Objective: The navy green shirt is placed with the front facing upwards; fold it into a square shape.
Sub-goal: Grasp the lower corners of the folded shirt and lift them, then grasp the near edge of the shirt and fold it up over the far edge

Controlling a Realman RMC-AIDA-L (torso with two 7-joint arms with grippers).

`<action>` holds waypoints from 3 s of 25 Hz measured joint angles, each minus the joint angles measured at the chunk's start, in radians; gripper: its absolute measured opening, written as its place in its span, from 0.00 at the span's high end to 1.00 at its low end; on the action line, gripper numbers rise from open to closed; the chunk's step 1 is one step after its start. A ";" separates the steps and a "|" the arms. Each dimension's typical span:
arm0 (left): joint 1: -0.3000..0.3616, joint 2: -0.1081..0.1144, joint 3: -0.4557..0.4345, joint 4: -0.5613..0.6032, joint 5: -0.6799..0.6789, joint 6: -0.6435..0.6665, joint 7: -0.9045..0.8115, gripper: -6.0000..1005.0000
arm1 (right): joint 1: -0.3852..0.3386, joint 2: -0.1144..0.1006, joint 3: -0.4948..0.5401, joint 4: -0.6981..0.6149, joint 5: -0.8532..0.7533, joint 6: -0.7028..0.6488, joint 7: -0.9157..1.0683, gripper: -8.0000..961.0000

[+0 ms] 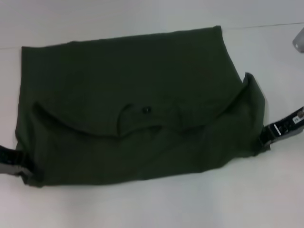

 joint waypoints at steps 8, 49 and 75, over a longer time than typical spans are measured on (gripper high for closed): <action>0.003 0.002 -0.009 -0.031 0.022 0.081 0.033 0.94 | -0.011 0.022 -0.008 -0.080 0.010 -0.064 -0.018 0.92; 0.001 0.059 -0.027 -0.119 0.136 0.329 0.033 0.94 | -0.129 -0.061 -0.285 -0.353 0.293 -0.289 0.168 0.92; -0.088 0.082 -0.259 -0.324 0.052 0.237 0.000 0.93 | -0.029 -0.122 0.098 -0.352 0.460 -0.260 0.104 0.93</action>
